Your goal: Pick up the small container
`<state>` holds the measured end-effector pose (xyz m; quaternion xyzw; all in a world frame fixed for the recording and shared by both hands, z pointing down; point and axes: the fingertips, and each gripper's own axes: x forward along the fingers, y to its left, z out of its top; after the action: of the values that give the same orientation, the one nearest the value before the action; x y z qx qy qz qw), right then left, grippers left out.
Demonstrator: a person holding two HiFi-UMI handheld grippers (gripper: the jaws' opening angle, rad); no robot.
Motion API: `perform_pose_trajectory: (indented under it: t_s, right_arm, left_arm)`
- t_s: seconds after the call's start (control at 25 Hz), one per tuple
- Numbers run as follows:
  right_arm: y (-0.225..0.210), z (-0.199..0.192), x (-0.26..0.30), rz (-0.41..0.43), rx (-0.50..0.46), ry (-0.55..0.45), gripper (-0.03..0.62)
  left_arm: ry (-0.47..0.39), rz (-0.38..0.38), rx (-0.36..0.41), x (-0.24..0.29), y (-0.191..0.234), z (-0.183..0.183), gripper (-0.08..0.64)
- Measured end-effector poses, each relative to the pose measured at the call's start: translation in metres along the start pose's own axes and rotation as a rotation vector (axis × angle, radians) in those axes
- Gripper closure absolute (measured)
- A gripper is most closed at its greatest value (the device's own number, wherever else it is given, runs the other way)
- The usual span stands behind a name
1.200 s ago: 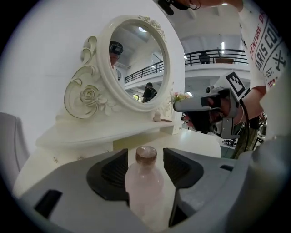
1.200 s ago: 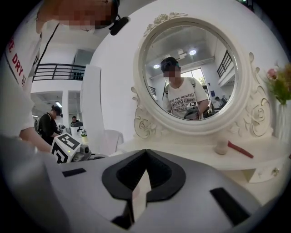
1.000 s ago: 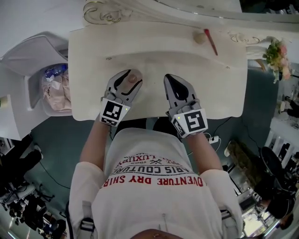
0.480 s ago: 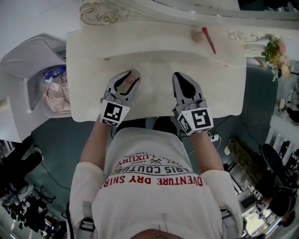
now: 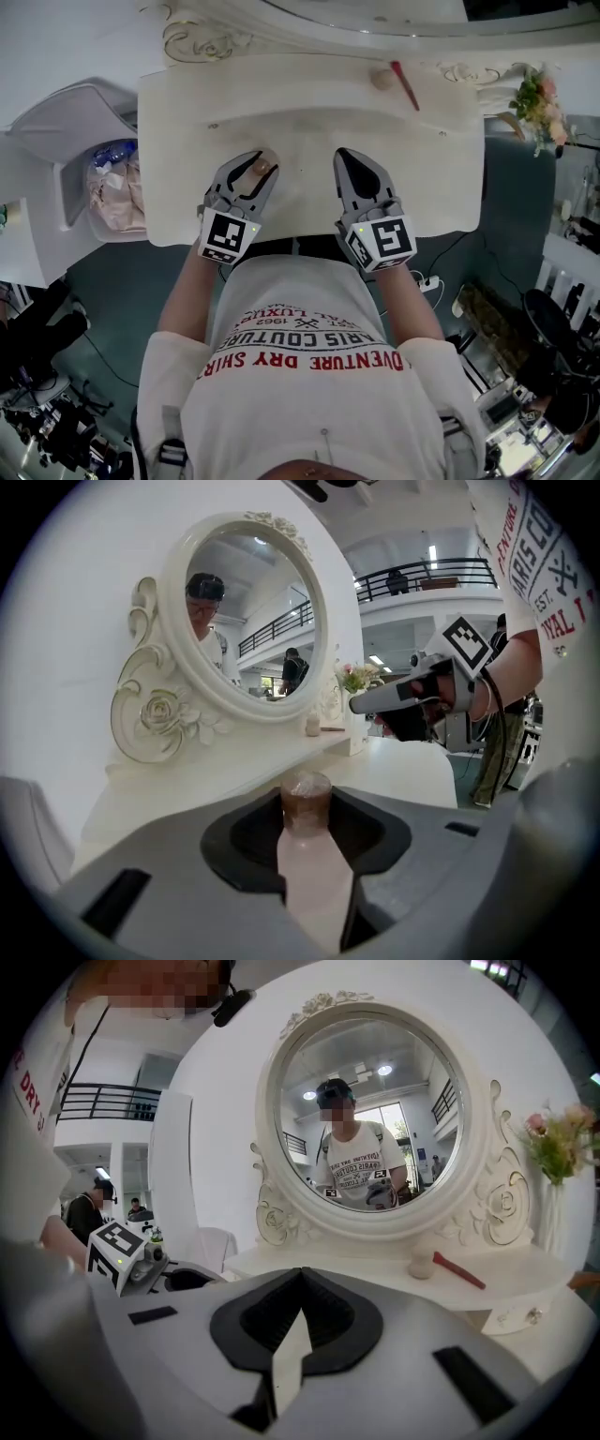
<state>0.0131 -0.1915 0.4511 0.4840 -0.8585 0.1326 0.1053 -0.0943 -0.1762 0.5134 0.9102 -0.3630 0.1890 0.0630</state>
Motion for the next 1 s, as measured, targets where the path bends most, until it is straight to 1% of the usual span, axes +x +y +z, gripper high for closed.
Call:
perform_pose_trajectory:
  t_s: [0.12,0.2,0.28,0.44,0.56,0.76,1.0]
  right_arm:
    - [0.005,0.004,-0.005,0.032,-0.03,0.024,0.594]
    - [0.01,0.01,-0.009,0.063,-0.066,0.026,0.594]
    - [0.01,0.02,-0.013,0.08,-0.092,0.012,0.594]
    - [0.004,0.043,-0.021,0.097,-0.12,-0.028,0.594]
    - [-0.001,0.055,-0.031,0.111,-0.143,-0.043,0.594]
    - [-0.009,0.075,-0.047,0.128,-0.173,-0.075,0.594]
    - [-0.009,0.101,-0.06,0.128,-0.184,-0.133,0.594]
  left_arm:
    - [-0.024,0.01,0.037,-0.006,-0.009,0.025,0.413]
    - [-0.044,0.026,0.031,-0.009,-0.012,0.042,0.413]
    - [-0.066,0.05,0.007,-0.012,-0.013,0.058,0.413]
    - [-0.102,0.102,-0.04,-0.019,-0.01,0.087,0.413]
    - [-0.111,0.131,-0.032,-0.027,-0.012,0.108,0.413]
    - [-0.182,0.142,-0.024,-0.045,-0.015,0.15,0.413]
    - [-0.214,0.186,-0.003,-0.069,-0.011,0.178,0.411]
